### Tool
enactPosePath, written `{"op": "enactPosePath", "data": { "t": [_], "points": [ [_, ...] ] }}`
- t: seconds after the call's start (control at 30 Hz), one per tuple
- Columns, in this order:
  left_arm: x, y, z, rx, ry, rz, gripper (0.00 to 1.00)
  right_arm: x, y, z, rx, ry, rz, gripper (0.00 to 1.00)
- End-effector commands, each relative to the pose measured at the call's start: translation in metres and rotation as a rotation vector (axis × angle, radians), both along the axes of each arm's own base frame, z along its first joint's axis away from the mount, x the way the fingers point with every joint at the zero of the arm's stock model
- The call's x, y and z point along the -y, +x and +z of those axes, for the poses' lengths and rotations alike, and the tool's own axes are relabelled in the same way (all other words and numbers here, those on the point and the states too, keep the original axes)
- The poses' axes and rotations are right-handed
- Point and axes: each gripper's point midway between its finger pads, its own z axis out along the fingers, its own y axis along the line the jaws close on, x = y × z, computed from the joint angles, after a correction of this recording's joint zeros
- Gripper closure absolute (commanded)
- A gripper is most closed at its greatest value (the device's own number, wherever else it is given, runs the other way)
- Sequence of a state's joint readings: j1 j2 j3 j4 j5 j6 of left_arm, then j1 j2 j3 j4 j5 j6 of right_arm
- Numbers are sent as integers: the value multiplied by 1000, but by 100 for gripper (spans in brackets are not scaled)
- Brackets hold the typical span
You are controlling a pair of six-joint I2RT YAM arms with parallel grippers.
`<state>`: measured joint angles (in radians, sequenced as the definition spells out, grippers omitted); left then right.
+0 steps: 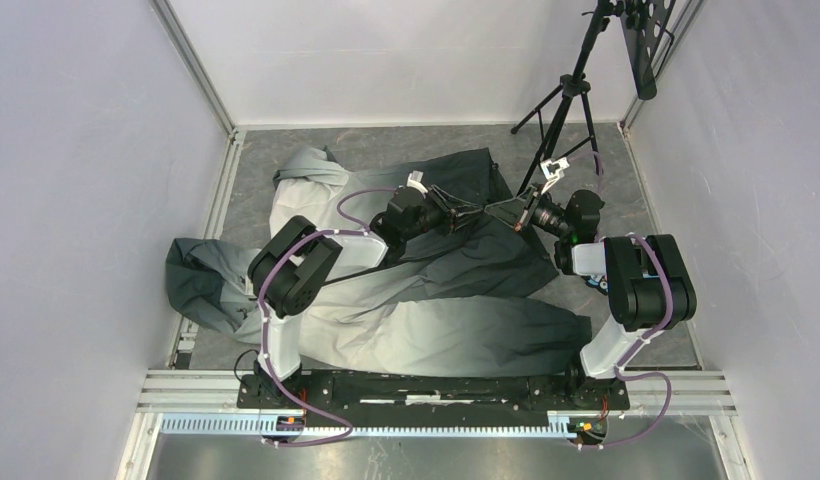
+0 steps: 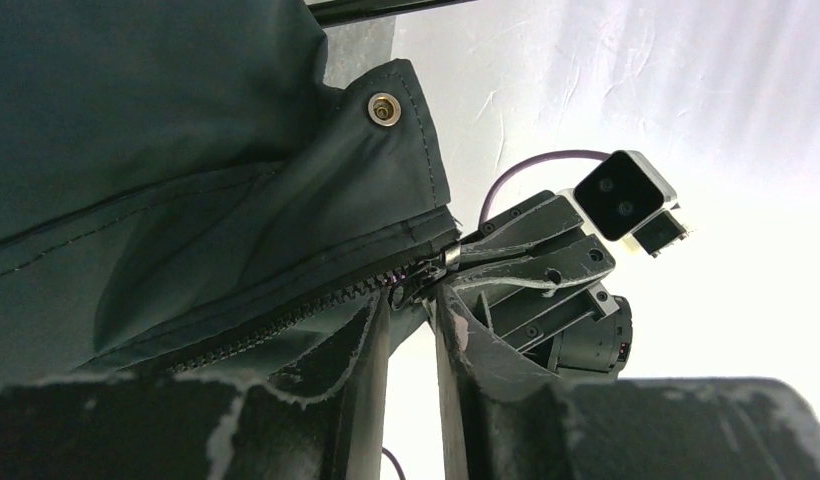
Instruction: Zip up the jacket
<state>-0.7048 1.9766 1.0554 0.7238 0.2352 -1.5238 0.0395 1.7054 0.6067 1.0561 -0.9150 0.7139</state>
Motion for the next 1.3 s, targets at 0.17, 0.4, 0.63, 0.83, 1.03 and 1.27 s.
{"op": "enactPosePath", "data": {
  "t": [0.17,0.4,0.63,0.83,1.03,1.27],
  "points": [
    [3,8,14,41,5,27,76,-2,-1,17,76,7,6,100],
    [0,8,16,58,20,34,80,-4,-2,17,77,6,10,100],
    [0,10,20,62,20,45,78,-5,-3,17,79,5,16,100],
    [1,12,23,78,23,43,79,-6,-3,19,84,4,19,100],
    [0,12,23,87,34,43,84,-6,-2,19,82,4,17,100],
    [-1,11,22,100,55,39,98,-7,-2,19,84,4,17,100]
  ]
}}
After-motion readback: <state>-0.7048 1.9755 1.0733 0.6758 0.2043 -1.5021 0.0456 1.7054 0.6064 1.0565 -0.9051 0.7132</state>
